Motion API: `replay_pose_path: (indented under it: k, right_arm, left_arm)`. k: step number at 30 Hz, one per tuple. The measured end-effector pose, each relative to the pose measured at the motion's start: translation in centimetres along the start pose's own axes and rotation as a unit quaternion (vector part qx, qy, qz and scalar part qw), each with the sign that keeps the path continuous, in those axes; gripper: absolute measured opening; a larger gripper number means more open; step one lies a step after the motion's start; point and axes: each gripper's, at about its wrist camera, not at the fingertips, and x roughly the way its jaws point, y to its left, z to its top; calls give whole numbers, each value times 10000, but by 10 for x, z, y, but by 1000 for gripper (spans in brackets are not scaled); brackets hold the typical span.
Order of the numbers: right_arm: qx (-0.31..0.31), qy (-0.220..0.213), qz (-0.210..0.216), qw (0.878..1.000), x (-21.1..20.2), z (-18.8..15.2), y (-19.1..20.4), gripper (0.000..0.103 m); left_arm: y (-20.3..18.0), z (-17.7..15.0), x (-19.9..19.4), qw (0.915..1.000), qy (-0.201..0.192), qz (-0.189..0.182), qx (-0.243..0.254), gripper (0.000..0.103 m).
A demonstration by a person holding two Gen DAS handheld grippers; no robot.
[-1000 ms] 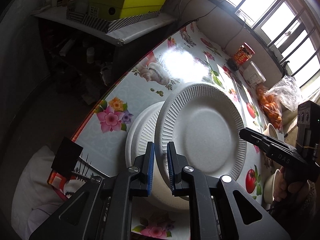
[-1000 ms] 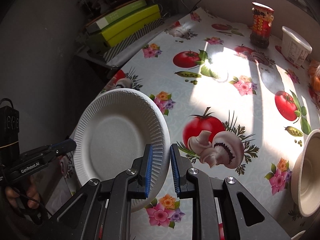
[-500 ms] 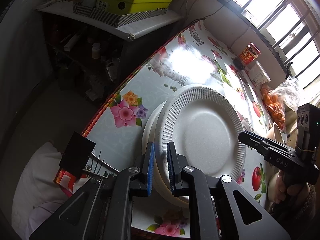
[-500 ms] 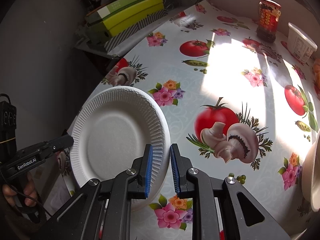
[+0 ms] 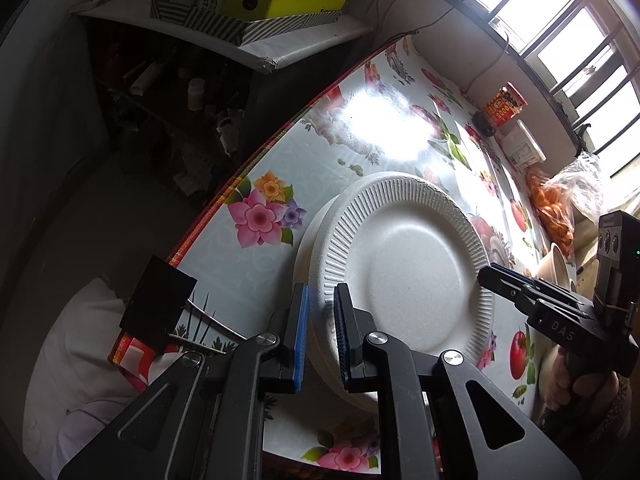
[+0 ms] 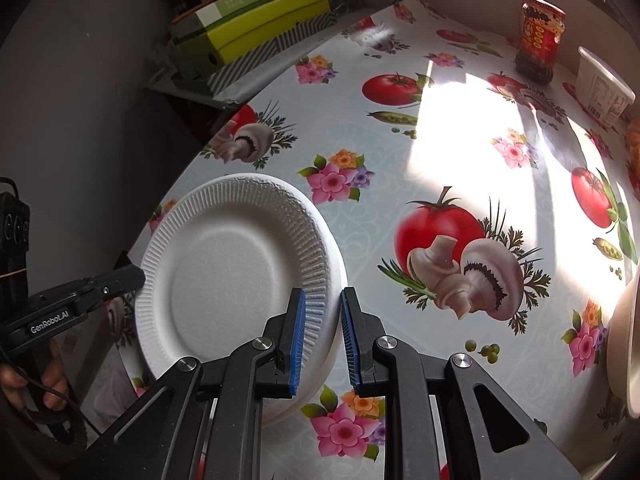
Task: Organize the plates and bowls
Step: 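Lower the white plate onto the plate stack with the left tool while the right tool lowers its plate, then open the right tool to release its plate while the left tool opens on its plate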
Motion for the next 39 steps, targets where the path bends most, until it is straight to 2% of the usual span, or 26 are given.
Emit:
replay_pose_path:
  k: [19, 22, 24, 26, 39]
  right_arm:
    - [-18, -28, -14, 10000, -1, -2, 2, 19]
    - [-13, -27, 12, 10000, -2, -2, 2, 23]
    - [5, -51, 36, 10000, -3, -4, 3, 31]
    - [14, -71, 60, 10000, -4, -4, 4, 34]
    - [35, -106, 42, 9999, -5, -7, 9, 35]
  left_arm:
    - [-2, -2, -2, 9999, -52, 61, 83, 13]
    - [-4, -3, -3, 9998, -89, 94, 149, 15]
    - [-5, -4, -3, 9997, -106, 97, 184, 16]
    - [-7, -5, -4, 9994, -150, 165, 252, 18]
    - [-7, -7, -5, 9992, -185, 195, 302, 21]
